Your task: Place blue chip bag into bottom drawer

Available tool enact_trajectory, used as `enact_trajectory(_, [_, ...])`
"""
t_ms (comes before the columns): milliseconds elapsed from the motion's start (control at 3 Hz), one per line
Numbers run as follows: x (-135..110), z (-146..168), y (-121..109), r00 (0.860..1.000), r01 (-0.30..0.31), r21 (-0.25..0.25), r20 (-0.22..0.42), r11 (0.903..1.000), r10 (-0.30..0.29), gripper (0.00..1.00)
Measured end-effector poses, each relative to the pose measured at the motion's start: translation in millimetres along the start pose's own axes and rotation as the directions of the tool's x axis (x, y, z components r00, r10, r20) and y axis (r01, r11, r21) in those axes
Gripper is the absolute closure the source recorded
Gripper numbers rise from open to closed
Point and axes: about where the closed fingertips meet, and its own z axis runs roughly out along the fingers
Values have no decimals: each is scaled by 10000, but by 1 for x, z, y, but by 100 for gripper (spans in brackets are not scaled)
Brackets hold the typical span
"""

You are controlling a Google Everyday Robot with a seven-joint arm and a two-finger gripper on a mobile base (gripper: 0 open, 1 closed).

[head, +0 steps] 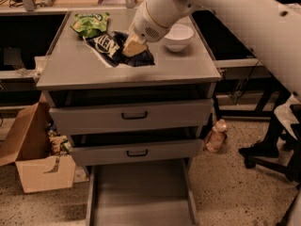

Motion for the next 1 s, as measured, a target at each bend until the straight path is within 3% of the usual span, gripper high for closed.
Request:
enact_trajectory(333, [-14, -12, 54, 9843, -657, -170, 1632, 9977, 676, 100])
enact_trajectory(667, [12, -11, 75, 9718, -1520, -459, 1753, 9873, 1577, 100])
enact_trajectory(1000, [12, -11, 75, 9718, -1520, -458, 1753, 9873, 1577, 100])
